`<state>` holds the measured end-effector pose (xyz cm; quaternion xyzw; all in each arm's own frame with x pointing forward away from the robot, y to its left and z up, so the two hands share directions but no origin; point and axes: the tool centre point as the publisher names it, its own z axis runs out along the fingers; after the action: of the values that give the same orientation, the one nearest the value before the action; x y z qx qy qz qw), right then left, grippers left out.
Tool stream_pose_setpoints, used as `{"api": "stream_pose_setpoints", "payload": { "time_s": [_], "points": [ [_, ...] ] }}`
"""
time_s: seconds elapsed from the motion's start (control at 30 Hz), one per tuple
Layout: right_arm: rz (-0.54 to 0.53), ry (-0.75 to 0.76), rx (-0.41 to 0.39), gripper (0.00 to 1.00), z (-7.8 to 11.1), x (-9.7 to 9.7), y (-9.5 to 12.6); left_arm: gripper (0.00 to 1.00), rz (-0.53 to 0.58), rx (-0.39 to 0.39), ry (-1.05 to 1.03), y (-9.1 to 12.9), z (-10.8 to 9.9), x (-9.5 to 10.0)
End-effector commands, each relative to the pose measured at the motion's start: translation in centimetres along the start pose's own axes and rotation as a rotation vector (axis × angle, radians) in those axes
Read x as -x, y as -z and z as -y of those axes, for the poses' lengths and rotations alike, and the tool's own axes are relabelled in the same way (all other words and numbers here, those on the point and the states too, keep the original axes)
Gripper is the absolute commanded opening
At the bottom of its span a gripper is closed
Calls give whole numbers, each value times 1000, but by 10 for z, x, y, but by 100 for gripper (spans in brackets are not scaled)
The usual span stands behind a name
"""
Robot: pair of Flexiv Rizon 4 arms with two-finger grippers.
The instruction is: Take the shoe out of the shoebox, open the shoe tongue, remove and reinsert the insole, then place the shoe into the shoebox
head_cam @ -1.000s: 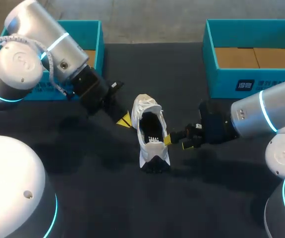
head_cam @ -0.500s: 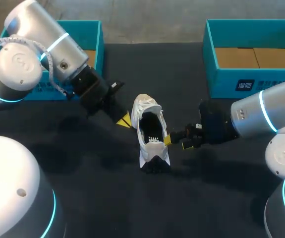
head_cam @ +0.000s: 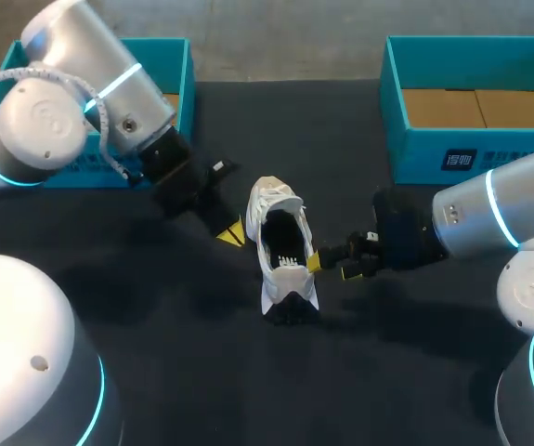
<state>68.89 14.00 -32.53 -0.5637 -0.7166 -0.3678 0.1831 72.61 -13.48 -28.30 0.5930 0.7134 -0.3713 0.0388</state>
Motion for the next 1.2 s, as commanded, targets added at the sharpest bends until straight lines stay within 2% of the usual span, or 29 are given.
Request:
{"api": "stream_pose_setpoints", "payload": {
  "time_s": [0.03, 0.2, 0.4, 0.57, 0.8, 1.2],
  "points": [
    [5, -1, 1, 100, 1, -2, 0, 0, -81, -1, 0, -7, -15, 10],
    [5, -1, 1, 100, 1, -2, 0, 0, -142, 46, -11, -19, -28, 15],
    [5, -1, 1, 100, 1, -2, 0, 0, -175, 54, -22, -36, -37, 21],
    [5, -1, 1, 100, 1, -2, 0, 0, -213, 61, -31, -43, -41, 24],
    [5, -1, 1, 100, 1, -2, 0, 0, -272, 112, -44, -52, -54, 23],
    [5, -1, 1, 100, 1, -2, 0, 0, -332, 77, -67, -79, -61, 35]
  ]
}}
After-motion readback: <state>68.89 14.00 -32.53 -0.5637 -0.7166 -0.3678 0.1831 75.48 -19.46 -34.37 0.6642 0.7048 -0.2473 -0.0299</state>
